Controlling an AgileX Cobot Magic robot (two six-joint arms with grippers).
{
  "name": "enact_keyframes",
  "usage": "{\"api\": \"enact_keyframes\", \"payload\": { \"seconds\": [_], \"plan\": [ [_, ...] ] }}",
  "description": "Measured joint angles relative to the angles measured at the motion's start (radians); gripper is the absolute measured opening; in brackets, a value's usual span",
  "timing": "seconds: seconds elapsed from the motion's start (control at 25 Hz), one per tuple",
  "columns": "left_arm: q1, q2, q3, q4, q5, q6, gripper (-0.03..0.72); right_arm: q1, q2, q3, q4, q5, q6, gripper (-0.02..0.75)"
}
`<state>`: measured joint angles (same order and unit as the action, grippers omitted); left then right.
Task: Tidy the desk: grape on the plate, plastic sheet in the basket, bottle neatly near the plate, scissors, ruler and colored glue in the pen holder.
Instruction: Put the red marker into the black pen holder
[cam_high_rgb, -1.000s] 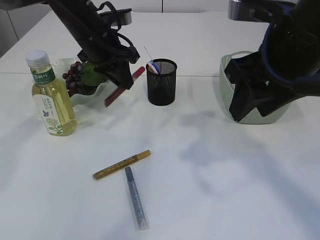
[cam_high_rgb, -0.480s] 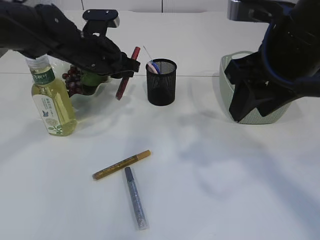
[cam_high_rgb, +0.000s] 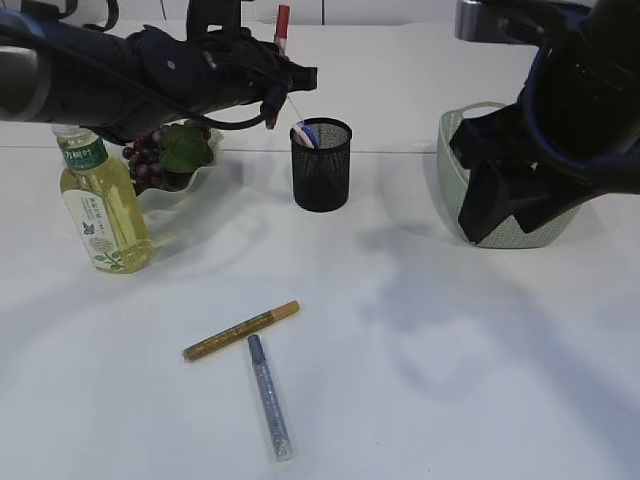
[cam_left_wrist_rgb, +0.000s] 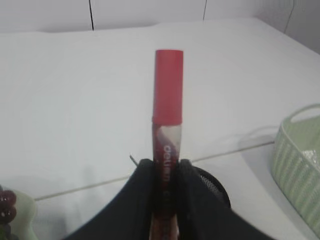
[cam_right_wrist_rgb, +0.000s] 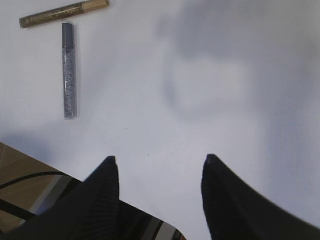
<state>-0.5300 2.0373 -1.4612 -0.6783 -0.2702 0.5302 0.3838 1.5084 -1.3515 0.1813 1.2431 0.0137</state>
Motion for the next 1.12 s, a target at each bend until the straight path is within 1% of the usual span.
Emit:
{"api": "enact_keyframes", "payload": {
  "seconds": [0.28,0.44,0.8,1.12],
  "plan": [
    [-0.013,0.002,-0.005,0.004,-0.105,0.0,0.099,0.0,0.0,0.0,0.0,0.0,0.0,0.423],
    [-0.014,0.048,-0.075,0.006,-0.109,-0.013,0.099,0.0,0.0,0.0,0.0,0.0,0.0,0.423],
    [-0.026,0.16,-0.237,0.013,-0.038,-0.048,0.099,0.0,0.0,0.0,0.0,0.0,-0.002,0.423],
    [-0.029,0.245,-0.324,0.016,-0.025,-0.074,0.099,0.0,0.0,0.0,0.0,0.0,-0.002,0.423]
  ]
}}
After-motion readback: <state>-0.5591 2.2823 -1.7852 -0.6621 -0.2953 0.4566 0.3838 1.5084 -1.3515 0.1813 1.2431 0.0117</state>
